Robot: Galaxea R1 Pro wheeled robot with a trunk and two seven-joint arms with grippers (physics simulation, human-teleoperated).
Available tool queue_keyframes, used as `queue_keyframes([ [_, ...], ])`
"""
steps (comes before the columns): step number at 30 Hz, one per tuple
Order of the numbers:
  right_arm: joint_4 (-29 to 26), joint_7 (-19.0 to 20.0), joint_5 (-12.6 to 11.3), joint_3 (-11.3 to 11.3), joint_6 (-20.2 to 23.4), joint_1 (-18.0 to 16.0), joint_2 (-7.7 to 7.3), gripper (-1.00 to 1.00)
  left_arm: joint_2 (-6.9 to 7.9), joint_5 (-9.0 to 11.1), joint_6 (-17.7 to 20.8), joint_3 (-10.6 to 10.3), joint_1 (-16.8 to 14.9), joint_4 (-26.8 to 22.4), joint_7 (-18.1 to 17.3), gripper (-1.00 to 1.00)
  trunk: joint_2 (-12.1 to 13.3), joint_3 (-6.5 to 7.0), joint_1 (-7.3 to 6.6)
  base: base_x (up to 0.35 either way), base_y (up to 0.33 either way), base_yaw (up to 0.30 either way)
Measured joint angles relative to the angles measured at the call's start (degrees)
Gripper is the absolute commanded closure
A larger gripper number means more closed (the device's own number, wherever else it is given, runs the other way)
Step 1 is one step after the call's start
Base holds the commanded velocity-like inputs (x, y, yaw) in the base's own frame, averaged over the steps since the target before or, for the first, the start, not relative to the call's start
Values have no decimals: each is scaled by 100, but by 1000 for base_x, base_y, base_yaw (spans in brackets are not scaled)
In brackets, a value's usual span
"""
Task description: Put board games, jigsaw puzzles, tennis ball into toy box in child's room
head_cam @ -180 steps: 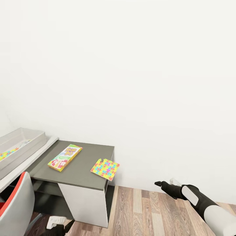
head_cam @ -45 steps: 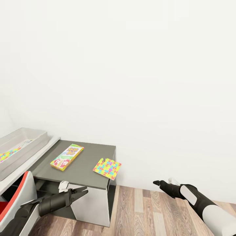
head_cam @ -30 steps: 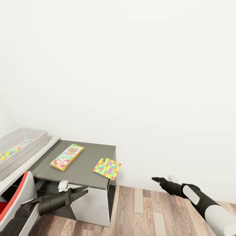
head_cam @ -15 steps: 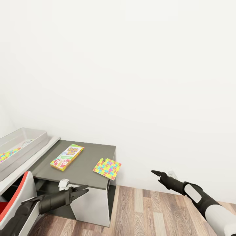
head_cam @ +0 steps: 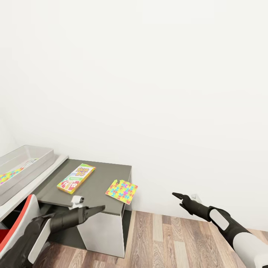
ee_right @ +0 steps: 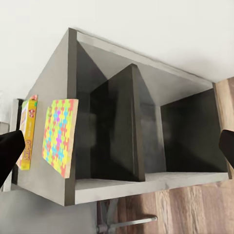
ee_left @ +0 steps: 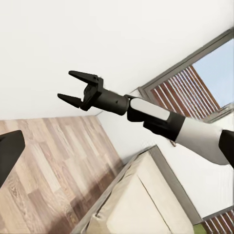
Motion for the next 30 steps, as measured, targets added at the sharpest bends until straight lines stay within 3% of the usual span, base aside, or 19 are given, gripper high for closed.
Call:
queue_keyframes([
  [4, 1, -10, 11, -3, -8, 1, 27, -100, -10, -5, 16, -162, -17, -124, -16, -100, 0, 0, 0, 0, 0, 0],
  [12, -12, -14, 55, 14, 8, 0, 370, -100, 6, 11, 26, -307, -23, -279, -127, -100, 0, 0, 0, 0, 0, 0],
  [17, -16, -13, 28, 6, 28, -3, 535, -100, 7, 9, 30, -319, -22, -348, -287, -100, 0, 0, 0, 0, 0, 0],
  [20, -39, -14, 51, 18, 33, -1, 720, -100, 10, 9, 33, -298, -22, -360, -329, -100, 0, 0, 0, 0, 0, 0],
  [30, -61, -73, 78, 30, -44, 0, 904, -100, 54, 19, 39, -263, -22, -359, -535, -100, -320, -143, 175, 0, 0, 0],
])
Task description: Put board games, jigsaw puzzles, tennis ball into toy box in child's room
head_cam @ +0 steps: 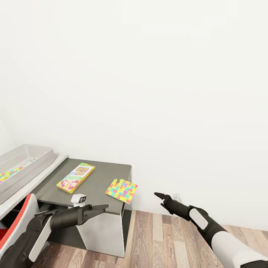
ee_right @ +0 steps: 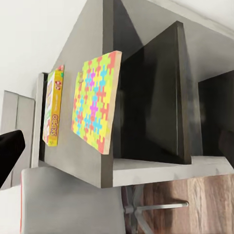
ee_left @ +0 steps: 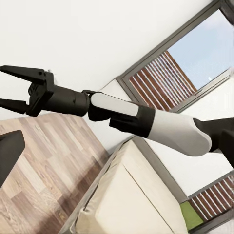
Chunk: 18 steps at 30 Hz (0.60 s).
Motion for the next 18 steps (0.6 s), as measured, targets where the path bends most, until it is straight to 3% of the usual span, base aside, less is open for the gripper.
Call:
queue_keyframes([
  [9, -29, -112, -46, -34, 1, 0, 113, -100, 14, -3, 13, 167, 0, 1, -409, -100, -361, -162, 198, 0, 0, 0],
  [14, -29, -67, -377, -288, 20, 0, 134, -100, 12, -7, 13, 233, 0, 2, -476, -100, -562, -252, 308, 0, 0, 0],
  [18, -33, -57, -535, -383, 20, 0, 241, -100, 18, -9, 13, 279, 0, 2, -494, -100, -723, -324, 396, 0, 0, 0],
])
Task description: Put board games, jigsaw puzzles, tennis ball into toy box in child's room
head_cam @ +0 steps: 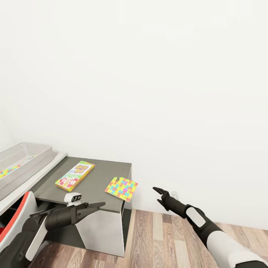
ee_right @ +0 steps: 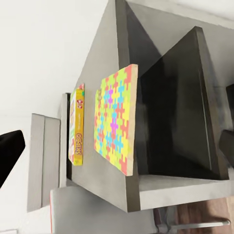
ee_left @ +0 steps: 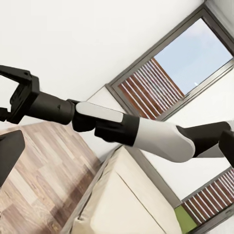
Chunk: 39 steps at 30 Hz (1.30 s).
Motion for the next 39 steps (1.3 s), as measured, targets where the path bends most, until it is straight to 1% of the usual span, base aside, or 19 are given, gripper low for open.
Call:
queue_keyframes([
  [4, -2, -28, -66, -36, 0, 0, 81, -100, 2, 5, 6, 78, 0, 0, -18, -100, -161, -72, 88, 0, 0, 0],
  [13, -2, 43, -123, -39, 59, 0, 101, -100, 3, 3, 9, 118, 0, 0, -286, -100, -522, -234, 286, 0, 0, 0],
  [16, -6, 171, -126, -36, 102, 0, 100, -100, 7, 4, 9, 119, 0, 0, -329, -100, -523, -234, 286, 0, 0, 0],
  [19, -25, 514, -98, -29, 120, 0, 101, -100, 5, 3, 9, 118, 0, 0, -346, -100, -523, -234, 286, 0, 0, 0],
  [20, -47, 713, -79, -25, 121, -1, 101, -100, 4, 4, 9, 116, 0, 0, -351, -100, -523, -234, 286, 0, 0, 0],
  [23, -75, 1030, -52, -14, 112, 0, 96, -100, 3, 6, 5, 109, 0, 0, -355, -100, -642, -288, 352, 0, 0, 0],
  [25, -87, 1173, -40, -9, 98, 0, 93, -100, 3, 9, 2, 111, 0, 0, -357, -100, -722, -323, 395, 0, 0, 0],
  [26, -89, 1204, -34, -7, 92, 0, 95, -100, 3, 10, 2, 111, 0, 0, -357, -100, -763, -341, 417, 0, 0, 0],
  [30, -97, 1275, 26, -6, 66, 0, 105, -100, 5, 7, 0, 113, 0, 0, -363, -100, -764, -342, 418, 0, 0, 0],
  [34, -98, 1288, 103, -6, 58, 0, 108, -100, 8, 6, 0, 118, 0, 0, -366, -100, -764, -342, 418, 0, 0, 0],
  [39, -99, 1284, 144, -7, 55, 0, 110, -100, 10, 11, 0, 120, 0, 0, -370, -100, -764, -342, 418, 0, 0, 0],
])
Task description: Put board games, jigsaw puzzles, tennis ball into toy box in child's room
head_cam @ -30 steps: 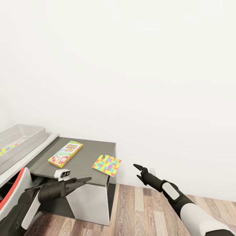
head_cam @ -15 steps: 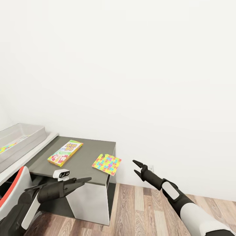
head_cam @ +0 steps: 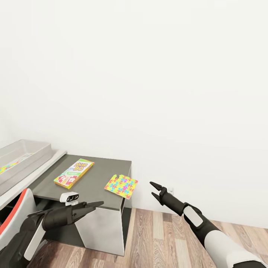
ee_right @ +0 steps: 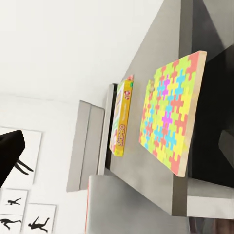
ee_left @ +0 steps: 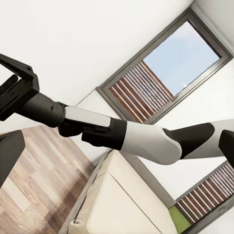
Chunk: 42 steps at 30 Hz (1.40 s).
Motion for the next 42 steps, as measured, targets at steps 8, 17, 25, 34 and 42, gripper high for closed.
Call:
queue_keyframes([
  [8, 0, -23, 16, 0, -21, 0, 9, -100, 7, 3, 7, 28, 0, -1, -4, -100, 0, 0, -1, 50, 35, 6],
  [17, 1, -30, 18, 0, -27, -1, 18, -100, 2, 11, 1, 149, 1, -2, -5, -100, 0, 40, 0, 16, 12, 147],
  [25, 0, -32, 18, 0, -27, 0, 15, -100, 2, 12, 4, 158, 0, 0, -6, -100, 0, 52, -1, 15, 1, 41],
  [34, 0, -39, 18, -8, -27, 0, 10, -100, -4, 13, 5, 144, 1, -3, -41, -100, 0, 56, 0, 41, 0, 65],
  [42, 0, -37, 19, -9, -27, 0, 9, -100, -7, 5, -7, 145, 1, -8, -180, -100, -79, 21, 43, 3, 0, 9],
])
